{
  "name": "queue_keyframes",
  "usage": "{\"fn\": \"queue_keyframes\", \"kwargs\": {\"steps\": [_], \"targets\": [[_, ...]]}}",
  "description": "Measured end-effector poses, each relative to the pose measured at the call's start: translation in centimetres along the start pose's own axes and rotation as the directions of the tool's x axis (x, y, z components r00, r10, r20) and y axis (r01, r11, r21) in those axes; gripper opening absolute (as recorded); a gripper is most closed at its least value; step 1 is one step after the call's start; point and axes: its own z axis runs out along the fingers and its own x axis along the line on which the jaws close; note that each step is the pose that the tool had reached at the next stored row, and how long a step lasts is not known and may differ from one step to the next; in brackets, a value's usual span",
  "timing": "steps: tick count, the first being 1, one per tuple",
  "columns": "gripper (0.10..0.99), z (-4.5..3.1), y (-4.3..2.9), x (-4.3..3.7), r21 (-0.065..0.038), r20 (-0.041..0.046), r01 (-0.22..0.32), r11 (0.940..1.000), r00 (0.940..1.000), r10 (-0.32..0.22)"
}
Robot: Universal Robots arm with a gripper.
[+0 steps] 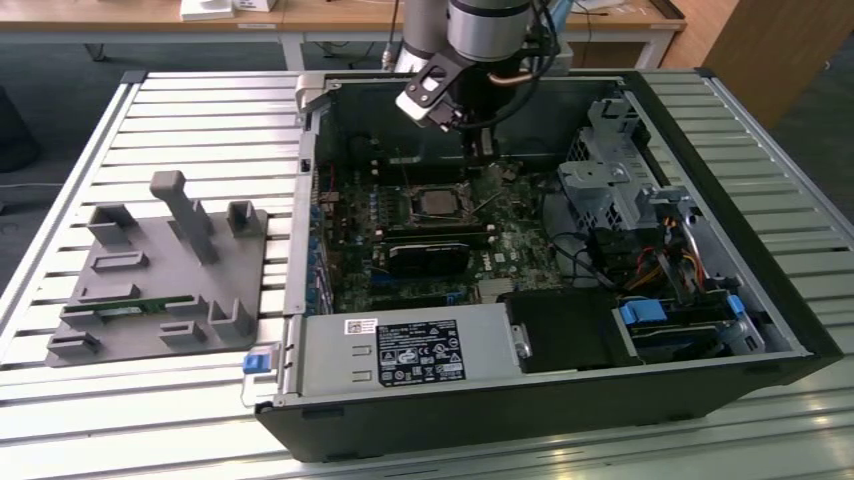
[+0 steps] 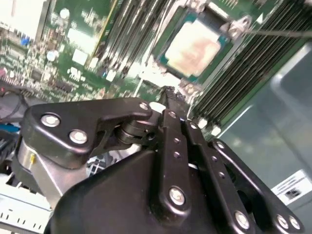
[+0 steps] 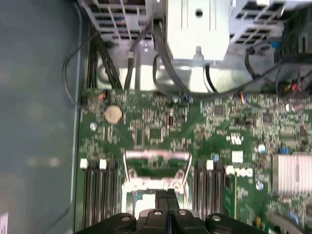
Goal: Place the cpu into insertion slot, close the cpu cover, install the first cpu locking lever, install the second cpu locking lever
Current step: 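Close the cpu cover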
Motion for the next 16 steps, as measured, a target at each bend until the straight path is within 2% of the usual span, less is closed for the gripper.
{"fn": "queue_keyframes", "kwargs": {"steps": [2,4,10,16], "targets": [[0.106,0.04,0.8,0.0,0.0,0.0002,0.0,1.0,1.0,0.0],[0.106,0.07,1.28,0.0,0.0,0.0003,0.0,1.0,1.0,0.0],[0.106,0.12,2.17,0.1,0.0,0.0001,0.0,1.0,1.0,0.0],[0.106,-0.05,2.71,0.27,0.0,-0.0001,0.0,1.0,1.0,0.0]]}}
